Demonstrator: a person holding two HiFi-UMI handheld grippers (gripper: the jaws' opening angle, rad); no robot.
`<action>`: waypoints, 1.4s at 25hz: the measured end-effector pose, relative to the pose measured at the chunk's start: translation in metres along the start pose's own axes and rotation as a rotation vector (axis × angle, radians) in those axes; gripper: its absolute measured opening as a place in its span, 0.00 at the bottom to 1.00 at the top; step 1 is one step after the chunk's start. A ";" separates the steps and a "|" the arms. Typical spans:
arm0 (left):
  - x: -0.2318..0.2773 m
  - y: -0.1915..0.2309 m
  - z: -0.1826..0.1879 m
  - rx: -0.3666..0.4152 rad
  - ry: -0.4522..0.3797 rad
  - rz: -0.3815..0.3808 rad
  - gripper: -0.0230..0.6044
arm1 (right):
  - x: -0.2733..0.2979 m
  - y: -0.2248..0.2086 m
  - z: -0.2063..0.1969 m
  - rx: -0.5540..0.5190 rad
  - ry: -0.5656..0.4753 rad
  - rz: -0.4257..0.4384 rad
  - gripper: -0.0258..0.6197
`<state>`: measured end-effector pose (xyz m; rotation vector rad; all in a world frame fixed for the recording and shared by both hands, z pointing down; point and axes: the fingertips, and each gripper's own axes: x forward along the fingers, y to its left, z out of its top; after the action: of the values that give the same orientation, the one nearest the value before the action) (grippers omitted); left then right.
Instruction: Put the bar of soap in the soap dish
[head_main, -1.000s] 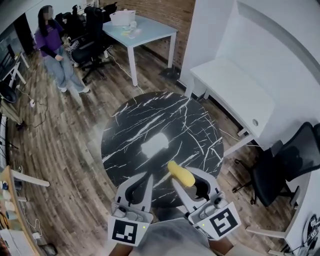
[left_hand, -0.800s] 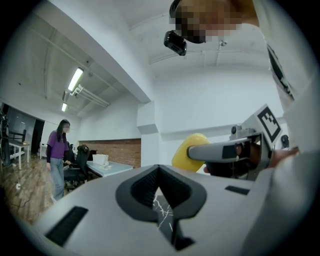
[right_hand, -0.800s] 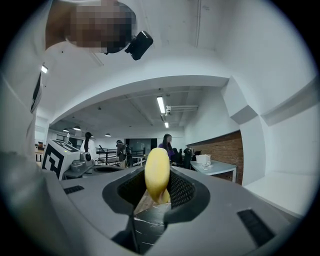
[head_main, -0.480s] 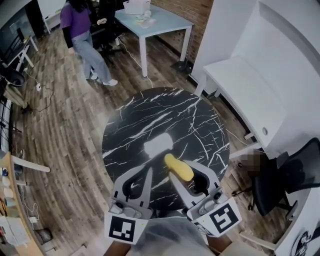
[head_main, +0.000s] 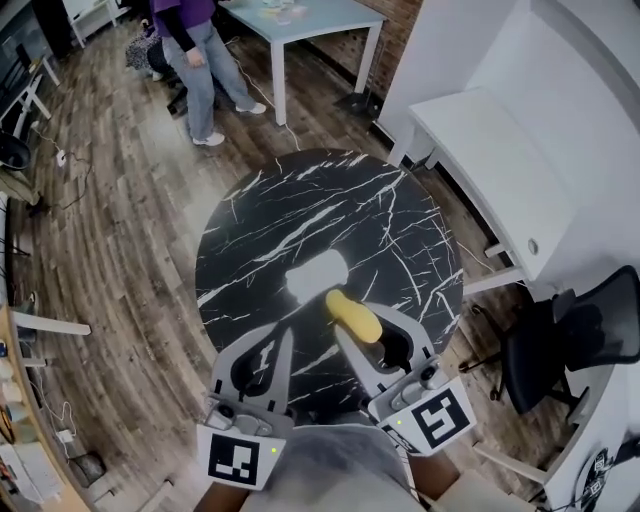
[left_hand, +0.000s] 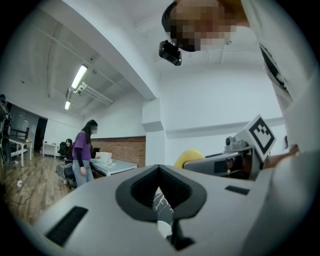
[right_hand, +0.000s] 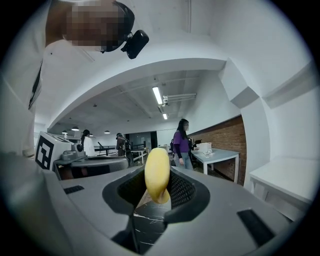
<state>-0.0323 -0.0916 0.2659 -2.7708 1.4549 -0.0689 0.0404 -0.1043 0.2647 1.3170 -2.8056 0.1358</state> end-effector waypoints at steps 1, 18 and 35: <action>-0.001 0.003 0.000 0.001 -0.014 0.007 0.04 | 0.003 -0.002 -0.005 0.010 0.007 -0.003 0.23; 0.022 0.016 -0.041 -0.025 -0.030 -0.014 0.04 | 0.044 -0.035 -0.077 0.049 0.102 -0.036 0.23; 0.036 0.035 -0.078 -0.062 0.004 0.034 0.04 | 0.074 -0.062 -0.165 0.147 0.207 -0.048 0.23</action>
<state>-0.0444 -0.1408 0.3440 -2.7943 1.5299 -0.0299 0.0409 -0.1850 0.4378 1.3119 -2.6319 0.4566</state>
